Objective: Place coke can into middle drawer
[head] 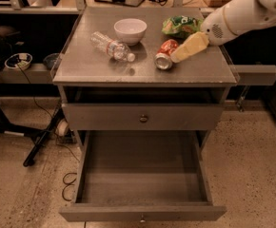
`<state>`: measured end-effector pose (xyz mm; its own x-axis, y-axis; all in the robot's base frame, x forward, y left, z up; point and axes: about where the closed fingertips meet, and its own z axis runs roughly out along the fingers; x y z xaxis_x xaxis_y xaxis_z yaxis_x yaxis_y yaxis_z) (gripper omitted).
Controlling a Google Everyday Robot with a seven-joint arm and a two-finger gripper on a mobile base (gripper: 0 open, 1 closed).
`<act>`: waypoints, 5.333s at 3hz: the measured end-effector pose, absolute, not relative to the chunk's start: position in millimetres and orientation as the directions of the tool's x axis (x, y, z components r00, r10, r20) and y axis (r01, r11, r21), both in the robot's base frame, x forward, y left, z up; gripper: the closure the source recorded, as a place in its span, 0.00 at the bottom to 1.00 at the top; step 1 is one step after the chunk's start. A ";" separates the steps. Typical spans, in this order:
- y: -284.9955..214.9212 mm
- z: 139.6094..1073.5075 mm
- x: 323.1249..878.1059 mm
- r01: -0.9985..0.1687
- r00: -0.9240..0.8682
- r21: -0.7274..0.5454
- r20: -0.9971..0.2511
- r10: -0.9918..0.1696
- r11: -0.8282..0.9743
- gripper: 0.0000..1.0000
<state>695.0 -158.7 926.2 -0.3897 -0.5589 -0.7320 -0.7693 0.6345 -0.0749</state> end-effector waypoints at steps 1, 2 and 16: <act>-152.5 912.5 707.1 -0.768 -0.395 -0.068 -0.733 -0.554 0.637 0.00; -143.1 896.7 719.9 -0.768 -0.404 -0.056 -0.732 -0.549 0.638 0.00; -129.0 932.0 661.9 -0.991 -0.109 0.048 -0.824 -0.556 0.125 1.00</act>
Offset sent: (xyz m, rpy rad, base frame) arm 0.0400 0.0222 -0.0439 0.0180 0.0217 -0.0133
